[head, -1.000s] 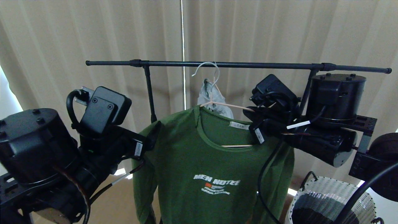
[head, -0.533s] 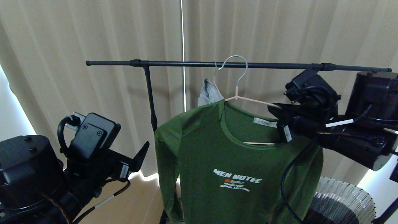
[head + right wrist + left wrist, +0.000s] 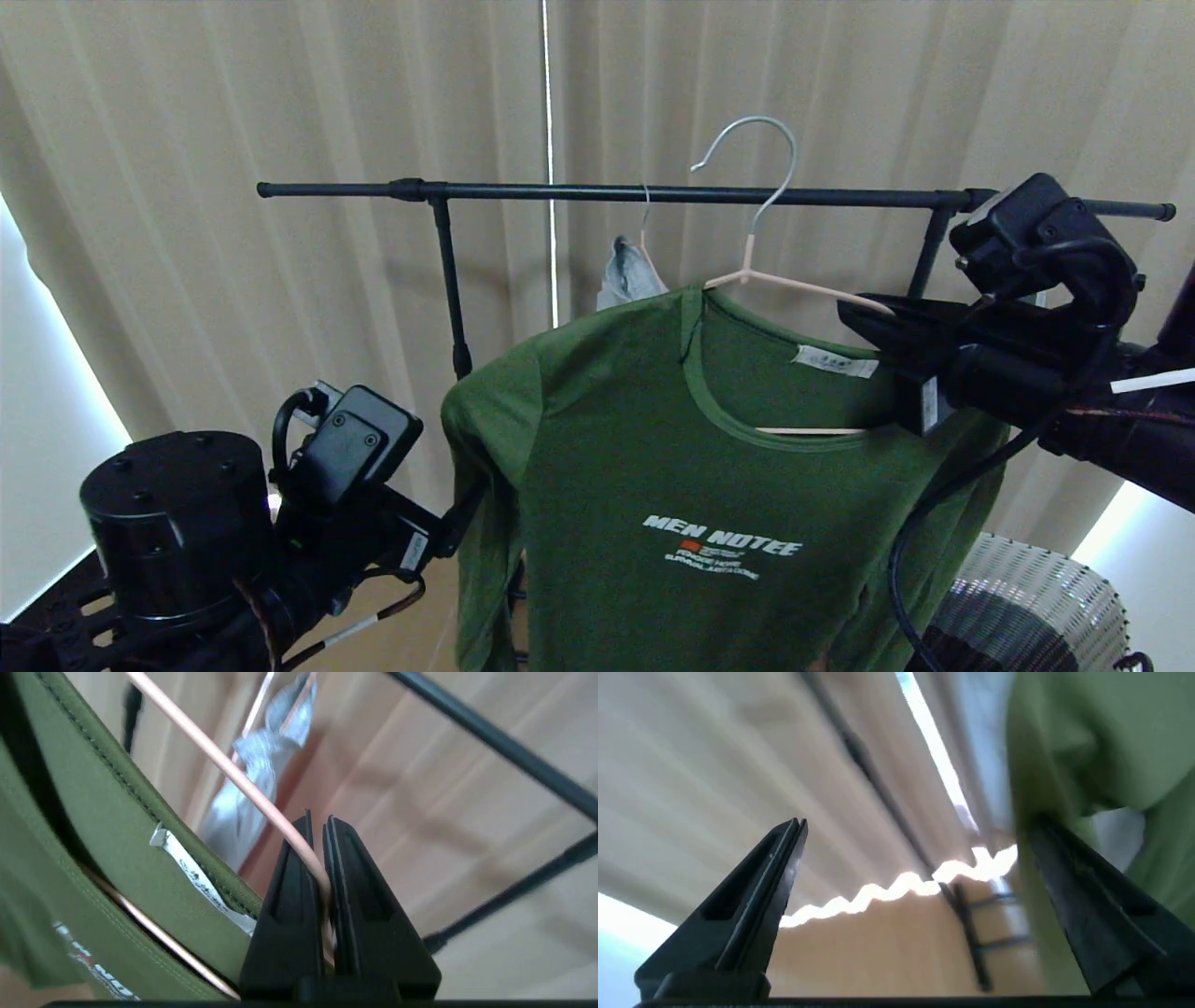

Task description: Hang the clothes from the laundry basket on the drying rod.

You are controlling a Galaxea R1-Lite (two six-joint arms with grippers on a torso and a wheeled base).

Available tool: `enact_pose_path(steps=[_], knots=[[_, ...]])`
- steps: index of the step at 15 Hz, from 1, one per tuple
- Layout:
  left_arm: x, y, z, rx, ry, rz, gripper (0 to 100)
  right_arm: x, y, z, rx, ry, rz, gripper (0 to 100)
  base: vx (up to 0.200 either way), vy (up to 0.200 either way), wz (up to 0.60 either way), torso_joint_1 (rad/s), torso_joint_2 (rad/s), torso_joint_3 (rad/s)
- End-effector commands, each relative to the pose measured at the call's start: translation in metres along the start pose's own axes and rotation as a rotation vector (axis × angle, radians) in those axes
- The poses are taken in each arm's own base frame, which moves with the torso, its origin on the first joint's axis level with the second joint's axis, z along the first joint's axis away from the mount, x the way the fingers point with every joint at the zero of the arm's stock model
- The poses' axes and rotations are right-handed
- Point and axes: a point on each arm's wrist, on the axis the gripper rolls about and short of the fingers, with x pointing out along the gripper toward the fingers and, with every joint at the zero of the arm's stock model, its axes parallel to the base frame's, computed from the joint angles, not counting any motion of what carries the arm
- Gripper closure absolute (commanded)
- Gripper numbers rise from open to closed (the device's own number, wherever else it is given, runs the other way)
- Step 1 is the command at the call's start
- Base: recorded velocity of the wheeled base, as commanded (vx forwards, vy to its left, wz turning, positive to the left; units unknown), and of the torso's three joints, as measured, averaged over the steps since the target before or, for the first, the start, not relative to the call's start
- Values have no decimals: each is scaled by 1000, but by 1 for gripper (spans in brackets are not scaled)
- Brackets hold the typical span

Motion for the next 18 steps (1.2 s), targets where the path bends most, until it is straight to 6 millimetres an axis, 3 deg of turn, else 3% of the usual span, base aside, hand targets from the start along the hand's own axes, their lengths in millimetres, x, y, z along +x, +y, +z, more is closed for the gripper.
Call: enact_pose_path(steps=[1, 2, 3, 10, 15, 18], knots=[[6, 1, -5, 3, 26, 1, 0, -7, -2, 4, 2, -22, -5, 100, 0, 0, 0, 0, 0, 0], [12, 4, -7, -4, 37, 14, 0, -9, -2, 4, 3, -26, -2, 100, 0, 0, 0, 0, 0, 0], [12, 5, -7, -5, 39, 18, 100, -9, -3, 4, 3, -27, -4, 100, 0, 0, 0, 0, 0, 0], [13, 15, -9, -29, 2, 74, 100, -8, -3, 5, 2, -28, -6, 100, 0, 0, 0, 0, 0, 0], [14, 61, -38, -38, 106, 276, 100, -7, -4, 6, 2, -27, -13, 100, 0, 0, 0, 0, 0, 0], [13, 67, -43, -36, 119, 303, 100, -7, -5, 6, 3, -26, -18, 100, 0, 0, 0, 0, 0, 0]])
